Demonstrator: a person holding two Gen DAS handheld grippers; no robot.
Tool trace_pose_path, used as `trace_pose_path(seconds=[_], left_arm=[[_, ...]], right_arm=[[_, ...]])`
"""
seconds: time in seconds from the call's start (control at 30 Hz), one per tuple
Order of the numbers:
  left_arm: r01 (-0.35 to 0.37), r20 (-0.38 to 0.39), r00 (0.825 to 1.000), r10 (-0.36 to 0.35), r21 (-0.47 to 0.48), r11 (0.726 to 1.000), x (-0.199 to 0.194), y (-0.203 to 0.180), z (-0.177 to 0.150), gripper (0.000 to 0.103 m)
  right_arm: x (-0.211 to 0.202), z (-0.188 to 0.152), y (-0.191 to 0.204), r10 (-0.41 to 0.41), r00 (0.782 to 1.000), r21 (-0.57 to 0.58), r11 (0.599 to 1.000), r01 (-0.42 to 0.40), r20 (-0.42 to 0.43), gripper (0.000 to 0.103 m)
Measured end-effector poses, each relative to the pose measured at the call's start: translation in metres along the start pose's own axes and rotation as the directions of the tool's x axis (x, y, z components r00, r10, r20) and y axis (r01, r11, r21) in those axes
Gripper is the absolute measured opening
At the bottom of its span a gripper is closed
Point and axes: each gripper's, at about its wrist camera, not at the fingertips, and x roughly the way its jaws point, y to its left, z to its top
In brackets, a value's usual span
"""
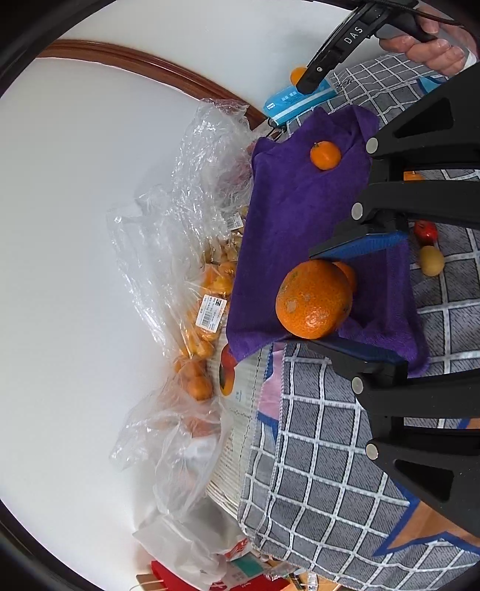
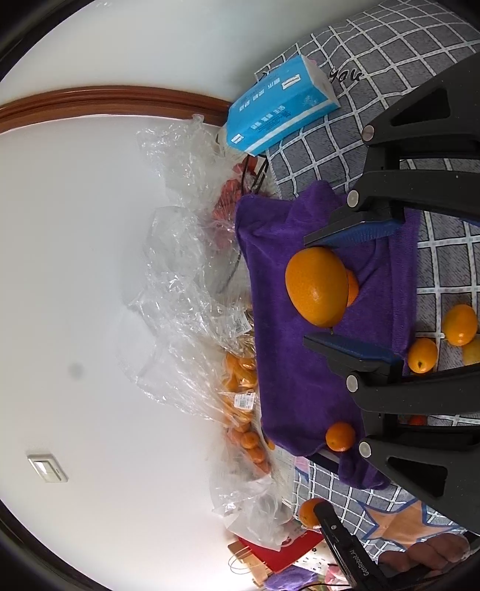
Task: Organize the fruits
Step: 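Carry the yellow oval fruit and large orange over the purple towel with both tools, then lower both held fruits onto the purple towel and open both tools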
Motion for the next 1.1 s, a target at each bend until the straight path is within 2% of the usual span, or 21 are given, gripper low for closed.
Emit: trace_pose_path(seconds=[0.2,0.47,0.6,0.77,1.1], left_arm=[[0.011,-0.013,1.000,-0.011,0.017,1.000,0.022,-0.018,0.003,0.039],[0.071,-0.067,0.995,-0.070,0.009,0.997,0.053,-0.036,-0.006,0.039],[0.096,-0.091,0.991,-0.095,0.001,0.995,0.064,-0.043,-0.007,0.039],[0.101,-0.147,0.984,-0.099,0.002,0.995,0.079,-0.051,-0.008,0.039],[0.090,-0.208,0.975,-0.079,0.044,0.995,0.091,-0.056,-0.016,0.039]], right_arm=[[0.023,-0.003,-0.008,0.010,1.000,0.016,1.000,-0.009,-0.020,0.046],[0.054,-0.021,-0.015,0.050,0.995,0.030,0.998,-0.048,-0.091,0.046],[0.061,-0.024,-0.015,0.038,0.993,0.010,0.999,-0.037,-0.114,0.046],[0.067,-0.028,-0.022,0.062,0.988,0.032,0.998,-0.058,-0.144,0.046],[0.075,-0.032,-0.017,0.034,0.981,-0.007,0.999,-0.036,-0.192,0.046]])
